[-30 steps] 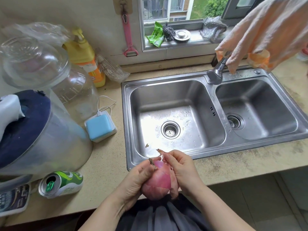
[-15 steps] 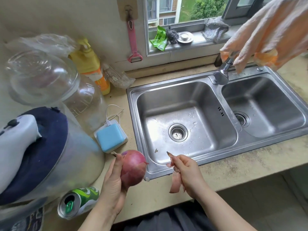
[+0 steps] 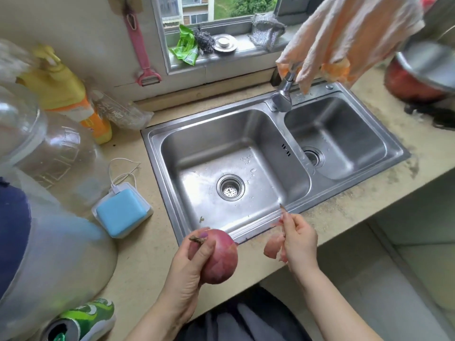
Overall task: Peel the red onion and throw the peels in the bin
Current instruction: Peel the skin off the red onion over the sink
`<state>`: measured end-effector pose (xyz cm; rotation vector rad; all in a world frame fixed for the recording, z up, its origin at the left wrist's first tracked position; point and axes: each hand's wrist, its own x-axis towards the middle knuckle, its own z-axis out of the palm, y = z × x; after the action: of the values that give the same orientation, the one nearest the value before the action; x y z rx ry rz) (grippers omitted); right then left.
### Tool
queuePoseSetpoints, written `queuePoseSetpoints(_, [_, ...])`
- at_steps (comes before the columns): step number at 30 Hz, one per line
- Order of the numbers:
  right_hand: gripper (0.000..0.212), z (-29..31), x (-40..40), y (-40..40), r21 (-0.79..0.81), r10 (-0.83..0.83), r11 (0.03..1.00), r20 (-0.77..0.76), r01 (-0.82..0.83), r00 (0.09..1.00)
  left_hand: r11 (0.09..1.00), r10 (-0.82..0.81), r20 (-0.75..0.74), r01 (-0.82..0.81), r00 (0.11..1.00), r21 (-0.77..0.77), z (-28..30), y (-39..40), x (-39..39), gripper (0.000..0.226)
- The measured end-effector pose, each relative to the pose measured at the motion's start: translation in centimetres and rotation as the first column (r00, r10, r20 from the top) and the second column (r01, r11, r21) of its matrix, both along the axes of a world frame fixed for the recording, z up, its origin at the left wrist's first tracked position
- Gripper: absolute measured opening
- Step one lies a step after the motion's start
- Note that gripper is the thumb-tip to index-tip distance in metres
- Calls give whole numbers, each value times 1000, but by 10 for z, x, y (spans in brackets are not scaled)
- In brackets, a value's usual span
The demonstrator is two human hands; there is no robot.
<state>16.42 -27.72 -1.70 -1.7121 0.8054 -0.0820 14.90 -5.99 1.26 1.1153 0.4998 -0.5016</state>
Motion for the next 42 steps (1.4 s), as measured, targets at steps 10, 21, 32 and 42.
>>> queuePoseSetpoints(10, [30, -50, 33, -105, -569, 131, 799, -155, -197, 979, 999, 43, -4, -43, 999, 3, 2, -93, 11, 63])
queuePoseSetpoints(21, [30, -51, 66, -183, -617, 180, 750, -154, -237, 972, 991, 135, -73, -135, 988, 7, -3, -171, 15, 58])
queuePoseSetpoints(32, [18, -40, 59, -181, -634, 187, 742, -120, -220, 975, 1000, -3, -26, 3, 1000, 22, 4, -176, 32, 63])
queuePoseSetpoints(42, [27, 14, 23, -163, -606, 256, 787, 151, -116, 955, 985, -171, 61, 168, 983, 45, -10, -179, 37, 67])
